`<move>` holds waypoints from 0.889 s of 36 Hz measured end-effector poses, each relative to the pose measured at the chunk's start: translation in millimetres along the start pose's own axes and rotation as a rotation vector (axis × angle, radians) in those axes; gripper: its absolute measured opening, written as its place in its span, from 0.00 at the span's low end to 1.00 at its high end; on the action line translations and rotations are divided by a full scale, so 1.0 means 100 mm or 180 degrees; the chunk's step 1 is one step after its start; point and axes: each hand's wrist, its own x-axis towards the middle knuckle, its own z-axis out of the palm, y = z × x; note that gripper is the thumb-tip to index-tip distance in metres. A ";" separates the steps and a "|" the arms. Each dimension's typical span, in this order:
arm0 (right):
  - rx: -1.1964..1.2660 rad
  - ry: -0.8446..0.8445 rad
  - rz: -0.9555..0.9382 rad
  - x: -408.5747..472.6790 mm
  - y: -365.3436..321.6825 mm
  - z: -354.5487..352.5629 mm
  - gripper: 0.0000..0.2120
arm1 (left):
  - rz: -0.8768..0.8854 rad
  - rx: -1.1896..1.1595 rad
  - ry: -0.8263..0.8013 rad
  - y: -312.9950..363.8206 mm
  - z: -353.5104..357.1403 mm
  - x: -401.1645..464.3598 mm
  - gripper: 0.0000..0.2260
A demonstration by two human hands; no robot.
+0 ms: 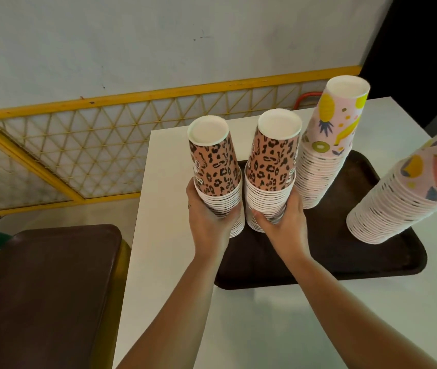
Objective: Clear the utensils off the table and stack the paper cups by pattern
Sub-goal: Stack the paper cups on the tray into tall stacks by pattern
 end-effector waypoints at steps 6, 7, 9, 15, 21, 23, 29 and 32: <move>0.0012 0.0092 -0.0027 0.08 -0.03 0.10 0.41 | 0.0031 -0.0043 -0.0033 -0.03 0.03 0.10 0.40; -0.0003 0.0098 -0.0004 0.08 -0.04 0.10 0.41 | 0.0042 -0.0030 -0.0051 -0.03 0.03 0.11 0.40; -0.0062 0.0080 0.0016 0.10 -0.04 0.10 0.41 | 0.0074 0.0023 -0.0074 -0.04 0.02 0.12 0.39; -0.0197 0.0249 -0.0045 -0.06 -0.05 -0.15 0.39 | 0.0240 0.0411 0.0411 0.00 0.01 -0.07 0.43; -0.0302 0.1022 -0.0628 -0.27 0.08 -0.62 0.21 | 0.1145 0.0623 0.0637 0.22 0.23 -0.50 0.26; -0.0350 0.1256 -0.0733 -0.32 0.14 -0.77 0.18 | 0.1087 0.0523 0.0270 0.30 0.38 -0.63 0.22; -0.0572 0.1851 -0.0922 -0.41 0.33 -1.20 0.21 | 0.0409 0.0511 -0.0485 0.41 0.90 -0.84 0.28; -0.0573 0.1876 -0.0853 -0.38 0.48 -1.37 0.25 | 0.0031 0.0552 -0.0691 0.41 1.15 -0.84 0.34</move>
